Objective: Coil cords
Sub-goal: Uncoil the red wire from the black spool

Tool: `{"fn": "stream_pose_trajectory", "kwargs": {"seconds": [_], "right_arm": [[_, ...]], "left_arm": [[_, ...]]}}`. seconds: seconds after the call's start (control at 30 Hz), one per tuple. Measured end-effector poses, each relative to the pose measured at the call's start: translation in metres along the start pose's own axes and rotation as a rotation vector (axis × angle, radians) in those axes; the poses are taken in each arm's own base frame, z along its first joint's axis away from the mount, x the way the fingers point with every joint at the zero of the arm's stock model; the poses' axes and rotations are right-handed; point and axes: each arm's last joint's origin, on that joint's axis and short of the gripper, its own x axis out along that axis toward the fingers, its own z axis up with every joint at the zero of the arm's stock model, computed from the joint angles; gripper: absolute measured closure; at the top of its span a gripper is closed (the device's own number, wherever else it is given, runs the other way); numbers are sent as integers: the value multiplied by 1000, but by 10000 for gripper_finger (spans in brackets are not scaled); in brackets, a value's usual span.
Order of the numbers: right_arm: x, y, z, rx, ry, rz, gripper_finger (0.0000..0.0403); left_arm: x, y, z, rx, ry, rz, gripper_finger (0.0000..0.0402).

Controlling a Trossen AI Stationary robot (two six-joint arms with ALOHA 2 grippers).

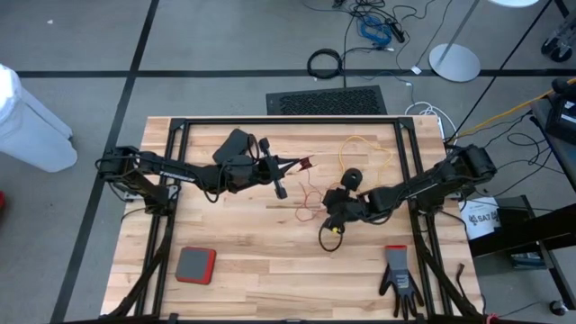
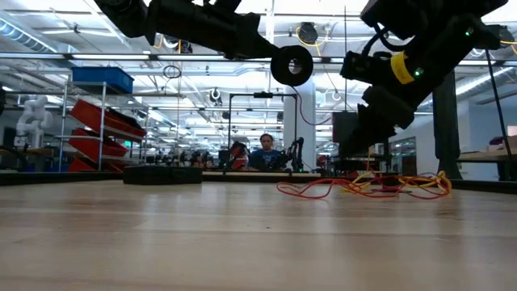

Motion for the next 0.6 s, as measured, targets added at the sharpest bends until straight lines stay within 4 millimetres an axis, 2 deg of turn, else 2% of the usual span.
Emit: {"fn": "stream_pose_trajectory", "kwargs": {"seconds": [0.13,0.27,0.37,0.6], "right_arm": [[-3,0,-1,15,8,0,237],[-5,4,-1,19,-12,18,202],[-6,8,1,9,-45,33,191],[-10,14,18,-27,-199,91,197]], "left_arm": [[0,0,0,0,1,-1,402],[0,0,0,1,1,-1,402],[0,0,0,1,1,-1,402],[0,0,0,1,1,-1,402]]}}
